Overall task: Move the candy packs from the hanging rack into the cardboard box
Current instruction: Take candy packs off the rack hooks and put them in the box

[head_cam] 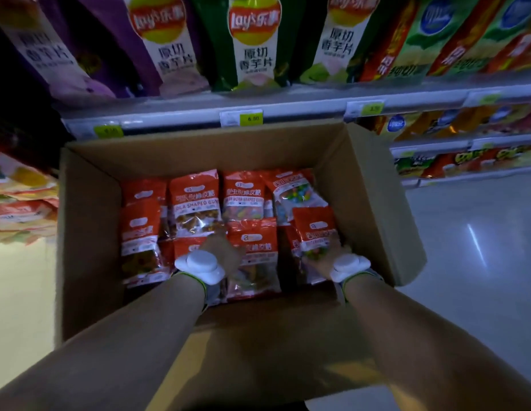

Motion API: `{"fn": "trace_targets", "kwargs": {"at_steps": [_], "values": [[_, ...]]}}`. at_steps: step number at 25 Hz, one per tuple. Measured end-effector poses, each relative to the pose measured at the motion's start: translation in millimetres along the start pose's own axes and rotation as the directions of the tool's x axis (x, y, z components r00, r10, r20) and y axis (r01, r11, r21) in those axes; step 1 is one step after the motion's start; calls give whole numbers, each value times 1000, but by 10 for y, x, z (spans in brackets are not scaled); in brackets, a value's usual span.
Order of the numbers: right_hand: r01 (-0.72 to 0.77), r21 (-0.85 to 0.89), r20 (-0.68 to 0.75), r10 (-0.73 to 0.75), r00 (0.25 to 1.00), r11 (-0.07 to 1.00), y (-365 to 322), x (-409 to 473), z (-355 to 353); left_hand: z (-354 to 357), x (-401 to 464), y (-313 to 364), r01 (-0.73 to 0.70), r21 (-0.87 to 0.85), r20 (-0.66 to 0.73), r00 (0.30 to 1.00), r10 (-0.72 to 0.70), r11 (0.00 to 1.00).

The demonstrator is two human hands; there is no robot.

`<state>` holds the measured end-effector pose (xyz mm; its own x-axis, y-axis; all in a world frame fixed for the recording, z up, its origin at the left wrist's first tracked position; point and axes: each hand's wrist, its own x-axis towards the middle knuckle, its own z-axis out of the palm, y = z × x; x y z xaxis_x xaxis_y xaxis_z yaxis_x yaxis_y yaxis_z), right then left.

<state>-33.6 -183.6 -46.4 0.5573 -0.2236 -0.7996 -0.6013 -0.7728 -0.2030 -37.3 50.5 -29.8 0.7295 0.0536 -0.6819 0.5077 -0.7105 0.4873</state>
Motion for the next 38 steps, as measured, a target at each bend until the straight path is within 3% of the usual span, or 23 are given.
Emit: {"fn": "trace_targets", "kwargs": {"at_steps": [5, 10, 14, 18, 22, 24, 26, 28, 30, 33, 35, 38], "values": [[-19, -280, 70, 40, 997, 960, 112, 301, 58, 237, 114, 43, 28, -31, -8, 1000, -29, 999], [-10, 46, -15, 10, 1000, 999, 117, 372, 106, 223, 153, 16, 116, -66, 31, 993, -114, 991], [4, 243, -2, -4, 1000, 970, -67, 192, -25, 125, 72, 125, 128, -231, -37, 989, -140, 964], [117, 206, -22, -115, 993, 971, -445, -238, 72, -81, -18, 234, 48, -460, -81, 992, -96, 887], [269, 94, 59, -275, 960, 959, -942, -628, 370, -261, -57, 241, 253, -653, 123, 965, -230, 714], [339, 77, 110, -346, 932, 938, -1146, -763, 549, -325, -31, 117, 234, -736, 92, 964, -249, 636], [378, 129, 134, -394, 909, 917, -1216, -864, 635, -355, 10, -13, 219, -747, 22, 952, -307, 627], [389, 190, 237, -426, 873, 902, -1219, -845, 663, -398, 7, -110, 242, -683, -18, 938, -347, 690], [354, 218, 299, -407, 863, 910, -1176, -734, 626, -432, 33, -186, 251, -682, -16, 934, -357, 687], [279, 161, 165, -304, 938, 947, -1046, -417, 625, -481, 81, -301, 248, -719, 5, 936, -352, 649], [139, 191, 54, -152, 987, 972, -943, -233, 597, -493, 119, -427, 265, -742, 45, 936, -348, 616], [-44, 185, 106, 25, 994, 982, -828, -42, 575, -518, 238, -610, 311, -774, 111, 924, -365, 552]]}}
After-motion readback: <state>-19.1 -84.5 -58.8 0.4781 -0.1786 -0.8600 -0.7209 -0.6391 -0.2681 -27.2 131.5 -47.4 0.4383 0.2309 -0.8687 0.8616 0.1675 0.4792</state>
